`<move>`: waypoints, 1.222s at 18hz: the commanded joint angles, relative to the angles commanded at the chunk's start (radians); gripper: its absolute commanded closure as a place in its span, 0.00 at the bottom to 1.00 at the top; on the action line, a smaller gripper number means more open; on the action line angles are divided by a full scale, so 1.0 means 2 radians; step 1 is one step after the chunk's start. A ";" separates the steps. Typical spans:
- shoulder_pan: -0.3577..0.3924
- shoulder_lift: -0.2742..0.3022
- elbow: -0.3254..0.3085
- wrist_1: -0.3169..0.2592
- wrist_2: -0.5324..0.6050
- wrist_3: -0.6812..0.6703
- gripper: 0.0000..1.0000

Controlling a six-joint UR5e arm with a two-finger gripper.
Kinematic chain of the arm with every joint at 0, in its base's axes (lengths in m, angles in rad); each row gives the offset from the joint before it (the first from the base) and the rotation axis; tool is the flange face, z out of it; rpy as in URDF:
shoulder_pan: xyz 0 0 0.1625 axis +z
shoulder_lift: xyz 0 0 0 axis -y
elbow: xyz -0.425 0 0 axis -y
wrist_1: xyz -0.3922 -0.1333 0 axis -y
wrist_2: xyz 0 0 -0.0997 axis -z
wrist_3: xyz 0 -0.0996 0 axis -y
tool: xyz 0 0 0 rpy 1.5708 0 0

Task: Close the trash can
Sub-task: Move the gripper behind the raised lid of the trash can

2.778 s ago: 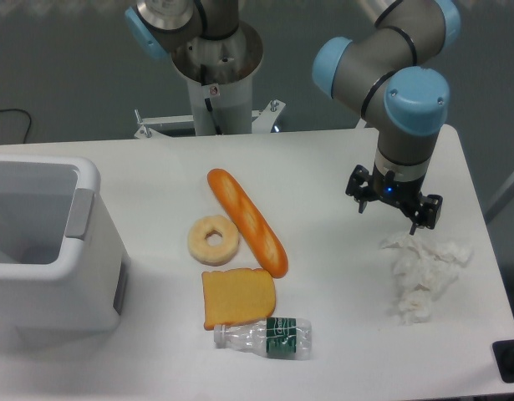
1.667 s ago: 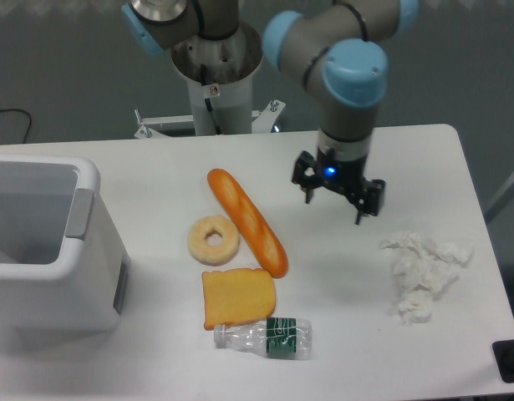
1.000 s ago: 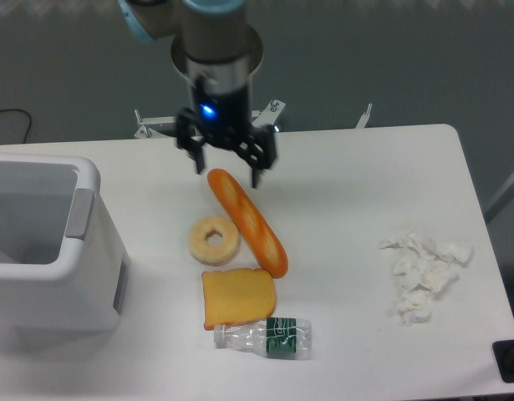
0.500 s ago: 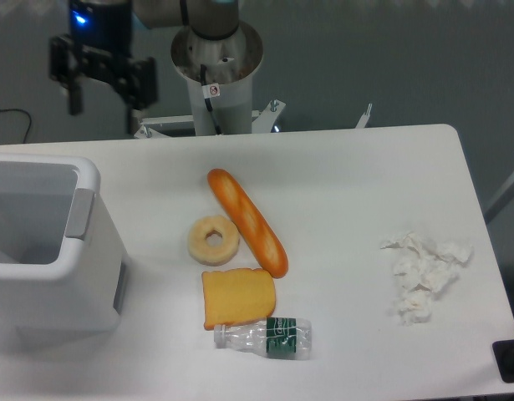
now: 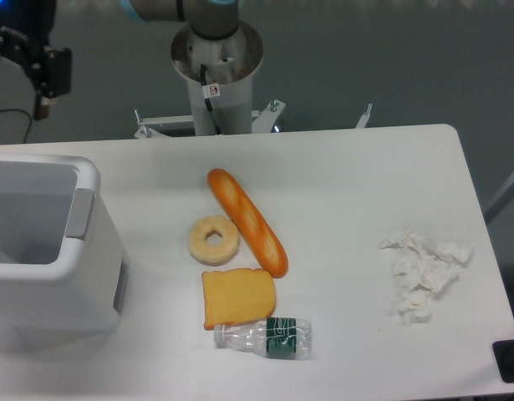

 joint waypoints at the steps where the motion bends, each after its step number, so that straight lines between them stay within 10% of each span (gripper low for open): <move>1: -0.008 -0.005 0.005 0.000 0.000 -0.006 0.00; 22: -0.054 -0.081 0.069 0.024 0.019 -0.080 0.00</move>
